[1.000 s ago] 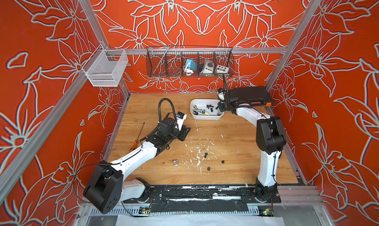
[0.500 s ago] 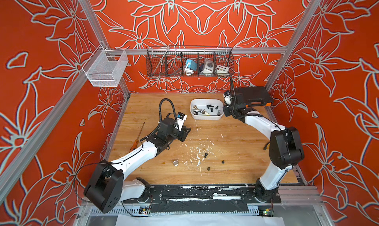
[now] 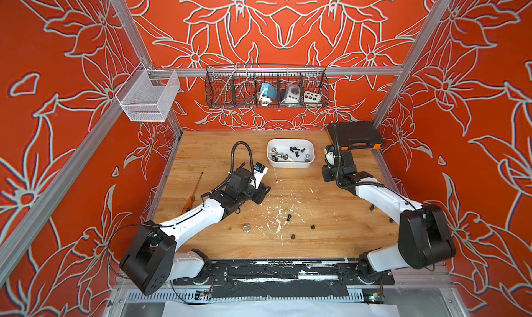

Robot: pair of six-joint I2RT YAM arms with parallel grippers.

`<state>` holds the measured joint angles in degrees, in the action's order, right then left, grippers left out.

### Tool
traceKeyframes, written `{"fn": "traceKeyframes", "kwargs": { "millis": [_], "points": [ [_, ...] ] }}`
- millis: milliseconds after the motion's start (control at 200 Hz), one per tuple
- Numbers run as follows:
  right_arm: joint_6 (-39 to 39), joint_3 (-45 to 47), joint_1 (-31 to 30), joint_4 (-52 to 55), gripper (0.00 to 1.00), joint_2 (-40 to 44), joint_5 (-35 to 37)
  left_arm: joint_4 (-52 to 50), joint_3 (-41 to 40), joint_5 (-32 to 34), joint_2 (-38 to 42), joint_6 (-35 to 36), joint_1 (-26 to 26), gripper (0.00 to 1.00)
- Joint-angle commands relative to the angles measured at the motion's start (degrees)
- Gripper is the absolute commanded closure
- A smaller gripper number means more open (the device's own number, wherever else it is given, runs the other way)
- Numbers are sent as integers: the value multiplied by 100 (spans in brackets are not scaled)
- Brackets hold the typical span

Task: Put the chess pieces into the storage box
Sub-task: Pick up the chess piece at the center of the board.

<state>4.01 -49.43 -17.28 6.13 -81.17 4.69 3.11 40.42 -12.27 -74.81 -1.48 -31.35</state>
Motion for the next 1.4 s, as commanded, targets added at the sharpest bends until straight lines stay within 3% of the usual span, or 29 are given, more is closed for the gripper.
{"fn": "traceKeyframes", "kwargs": {
  "millis": [0, 605, 1046, 1391],
  "points": [
    [300, 296, -22, 101, 64, 313, 138, -277, 181, 121, -216, 147, -289, 62],
    [451, 926, -12, 353, 61, 993, 206, -725, 969, 850, -1750, -635, -1980, 59],
    [403, 970, 5, 393, 60, 1028, 113, -1199, 1520, 1388, -2516, -1114, -2280, 58],
    [344, 886, 27, 490, 60, 913, 45, -1226, 1644, 1394, -2759, -1225, -2284, 60]
  ]
}}
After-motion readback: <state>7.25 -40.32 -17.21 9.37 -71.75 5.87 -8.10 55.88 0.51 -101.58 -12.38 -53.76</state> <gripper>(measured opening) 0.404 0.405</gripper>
